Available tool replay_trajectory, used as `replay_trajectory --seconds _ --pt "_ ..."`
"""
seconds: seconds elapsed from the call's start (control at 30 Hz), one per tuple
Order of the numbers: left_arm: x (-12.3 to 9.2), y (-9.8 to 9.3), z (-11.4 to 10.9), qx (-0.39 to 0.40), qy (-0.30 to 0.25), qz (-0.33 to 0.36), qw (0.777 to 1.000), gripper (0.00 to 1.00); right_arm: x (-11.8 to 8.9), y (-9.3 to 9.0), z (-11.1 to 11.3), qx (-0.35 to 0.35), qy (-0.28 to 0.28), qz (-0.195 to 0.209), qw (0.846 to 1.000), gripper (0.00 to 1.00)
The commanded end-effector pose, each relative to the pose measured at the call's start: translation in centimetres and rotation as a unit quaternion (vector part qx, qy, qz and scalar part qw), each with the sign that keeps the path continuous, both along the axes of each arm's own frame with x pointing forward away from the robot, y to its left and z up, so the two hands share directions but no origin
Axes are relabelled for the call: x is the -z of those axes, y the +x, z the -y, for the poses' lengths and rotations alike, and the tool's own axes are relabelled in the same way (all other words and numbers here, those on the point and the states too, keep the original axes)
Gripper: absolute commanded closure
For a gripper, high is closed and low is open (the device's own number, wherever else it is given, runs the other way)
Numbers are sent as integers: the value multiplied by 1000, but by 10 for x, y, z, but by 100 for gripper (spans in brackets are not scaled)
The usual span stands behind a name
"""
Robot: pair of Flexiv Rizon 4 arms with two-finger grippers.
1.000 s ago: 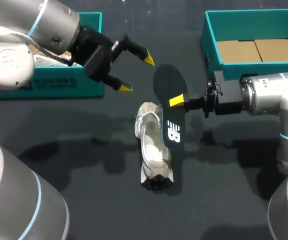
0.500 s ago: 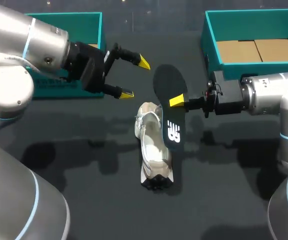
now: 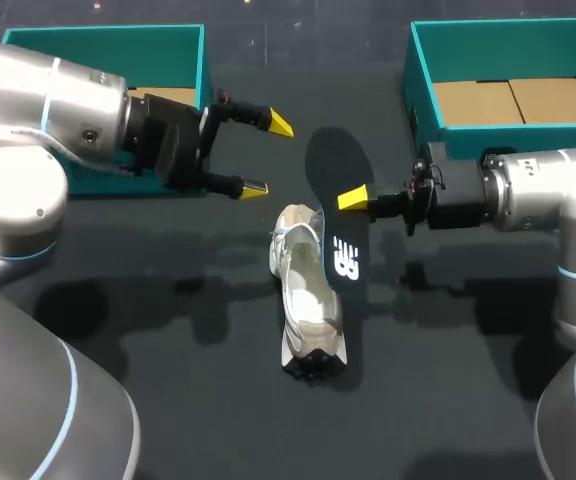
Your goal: Take the shoe out of the shoebox, open the shoe tongue, remove and reinsert the insole, then place the shoe into the shoebox
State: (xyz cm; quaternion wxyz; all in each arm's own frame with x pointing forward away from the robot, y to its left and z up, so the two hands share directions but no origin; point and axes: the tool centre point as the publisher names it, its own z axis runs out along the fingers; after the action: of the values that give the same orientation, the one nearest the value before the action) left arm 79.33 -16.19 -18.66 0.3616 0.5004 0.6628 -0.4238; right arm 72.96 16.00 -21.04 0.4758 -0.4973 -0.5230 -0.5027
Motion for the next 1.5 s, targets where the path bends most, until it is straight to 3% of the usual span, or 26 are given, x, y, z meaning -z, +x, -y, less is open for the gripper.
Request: replay_trajectory --seconds 0.03,0.4,0.63,0.77,0.8,0.97,1.1,1.5 --pt "10 -5 4 -7 -40 4 999 0 5 0 -7 3 10 -8 1000 100" --pt "9 -6 6 4 -48 9 999 0 3 0 -12 25 18 -20 999 100" --pt "18 -5 23 -18 -67 25 997 0 1 4 -26 19 28 -25 999 100" --pt "21 -5 30 -15 -75 25 997 47 -3 4 -31 24 40 -32 998 100" --pt "22 -5 32 -15 -76 25 997 52 -3 4 -32 27 40 -33 998 100" --pt "23 -8 39 -10 -85 30 996 53 -4 4 -34 42 42 -34 998 100" --pt "22 -8 44 -13 -90 35 995 61 -4 4 -38 43 48 -33 997 100" --pt "30 -6 52 -14 -100 42 994 62 -5 -1 -41 43 55 -23 997 100"
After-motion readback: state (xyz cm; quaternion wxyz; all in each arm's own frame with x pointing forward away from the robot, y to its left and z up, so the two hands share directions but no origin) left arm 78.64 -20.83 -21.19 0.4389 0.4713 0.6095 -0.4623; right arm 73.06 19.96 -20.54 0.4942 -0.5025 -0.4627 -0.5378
